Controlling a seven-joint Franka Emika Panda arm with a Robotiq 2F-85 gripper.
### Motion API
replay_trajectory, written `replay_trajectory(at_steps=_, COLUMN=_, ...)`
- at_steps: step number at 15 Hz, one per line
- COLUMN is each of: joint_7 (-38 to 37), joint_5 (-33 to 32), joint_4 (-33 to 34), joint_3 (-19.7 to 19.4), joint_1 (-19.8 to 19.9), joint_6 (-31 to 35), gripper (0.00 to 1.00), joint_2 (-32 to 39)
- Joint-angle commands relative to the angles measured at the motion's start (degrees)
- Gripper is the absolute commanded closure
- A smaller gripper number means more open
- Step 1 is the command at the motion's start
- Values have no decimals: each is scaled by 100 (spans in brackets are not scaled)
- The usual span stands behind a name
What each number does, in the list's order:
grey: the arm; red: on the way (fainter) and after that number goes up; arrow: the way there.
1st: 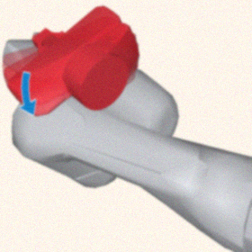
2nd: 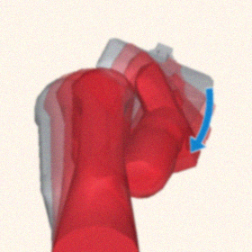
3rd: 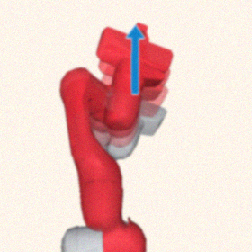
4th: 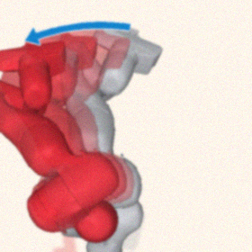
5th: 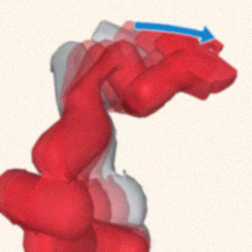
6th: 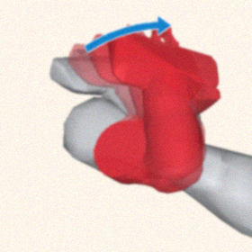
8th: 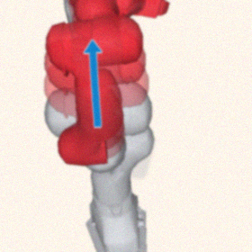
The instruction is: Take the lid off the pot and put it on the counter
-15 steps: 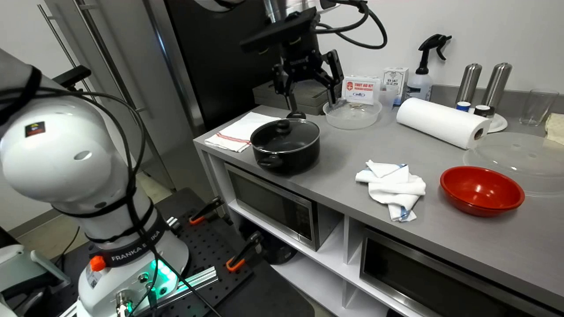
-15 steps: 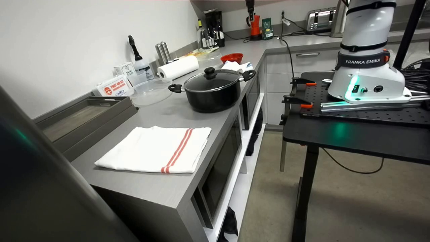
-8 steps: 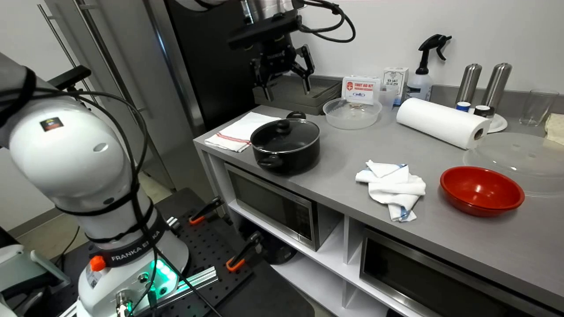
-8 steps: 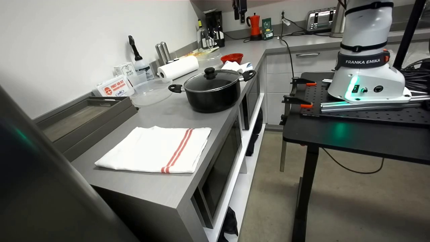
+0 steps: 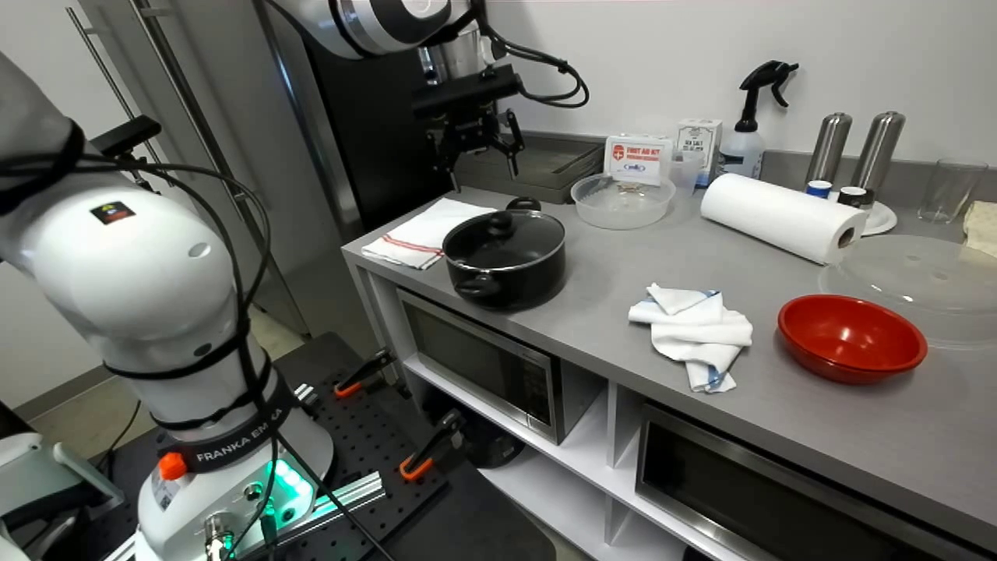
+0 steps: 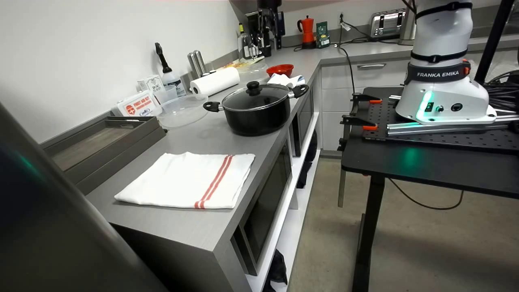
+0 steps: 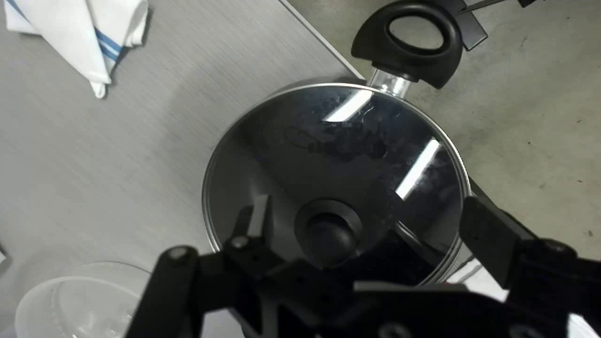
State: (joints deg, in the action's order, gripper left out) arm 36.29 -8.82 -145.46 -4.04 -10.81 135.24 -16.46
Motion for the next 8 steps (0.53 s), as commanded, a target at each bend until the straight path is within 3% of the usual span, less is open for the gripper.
replay_trajectory(at_steps=1, joint_7=497, joint_5=309, joint_4=370, joint_3=136, joint_1=-34, joint_6=276, gripper=0, joint_2=652)
replay_trajectory(at_steps=8, joint_7=1145, joint_5=784, joint_4=813, joint_3=523, joint_1=52, joint_6=566, gripper=0, joint_2=1542)
